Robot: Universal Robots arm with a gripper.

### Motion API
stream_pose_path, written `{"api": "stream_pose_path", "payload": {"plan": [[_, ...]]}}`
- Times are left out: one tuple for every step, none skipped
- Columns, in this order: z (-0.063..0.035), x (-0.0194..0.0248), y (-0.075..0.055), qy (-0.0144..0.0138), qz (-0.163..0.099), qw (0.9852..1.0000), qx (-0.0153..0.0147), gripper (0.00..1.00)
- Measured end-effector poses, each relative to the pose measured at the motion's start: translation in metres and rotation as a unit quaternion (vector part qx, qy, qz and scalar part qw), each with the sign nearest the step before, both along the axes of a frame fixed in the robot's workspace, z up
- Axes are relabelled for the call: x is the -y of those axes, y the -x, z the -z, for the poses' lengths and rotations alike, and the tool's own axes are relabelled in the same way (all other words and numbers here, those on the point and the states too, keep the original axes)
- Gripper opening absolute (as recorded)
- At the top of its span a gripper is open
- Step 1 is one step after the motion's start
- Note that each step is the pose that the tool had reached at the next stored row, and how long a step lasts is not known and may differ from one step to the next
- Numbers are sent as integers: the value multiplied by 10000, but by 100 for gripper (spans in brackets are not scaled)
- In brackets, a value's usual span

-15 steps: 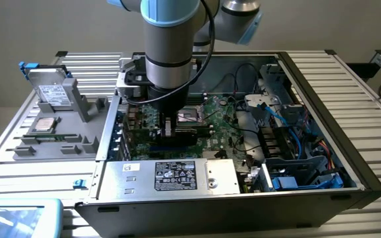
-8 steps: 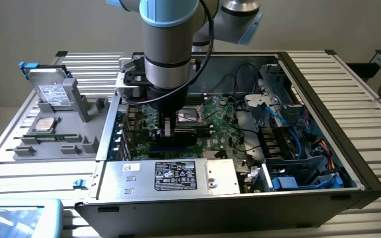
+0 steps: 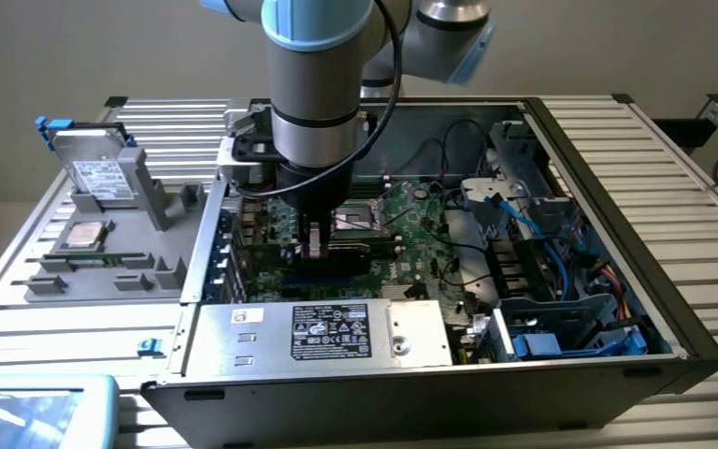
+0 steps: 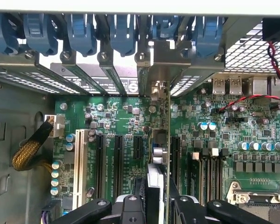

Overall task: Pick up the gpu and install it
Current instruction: 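Insert the gpu into the slot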

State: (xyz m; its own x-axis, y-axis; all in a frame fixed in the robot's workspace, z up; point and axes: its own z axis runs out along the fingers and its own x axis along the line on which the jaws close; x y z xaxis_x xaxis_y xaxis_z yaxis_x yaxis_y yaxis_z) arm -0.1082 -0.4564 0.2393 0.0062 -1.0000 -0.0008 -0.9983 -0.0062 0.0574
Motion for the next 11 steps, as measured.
{"api": "stream_pose_path", "payload": {"plan": [[1,-2,0,1,0,10000,0,29],[3,-4,0,1,0,10000,0,29],[3,-4,0,1,0,10000,0,29],[3,-4,1,1,0,10000,0,29],[5,-5,1,1,1,10000,0,29],[5,-5,1,1,0,10000,0,29],[8,-5,2,1,0,10000,0,29],[11,-5,2,0,0,10000,0,29],[15,-5,4,1,0,10000,0,29],[20,-5,6,0,0,10000,1,29],[22,-5,8,1,0,10000,1,29]]}}
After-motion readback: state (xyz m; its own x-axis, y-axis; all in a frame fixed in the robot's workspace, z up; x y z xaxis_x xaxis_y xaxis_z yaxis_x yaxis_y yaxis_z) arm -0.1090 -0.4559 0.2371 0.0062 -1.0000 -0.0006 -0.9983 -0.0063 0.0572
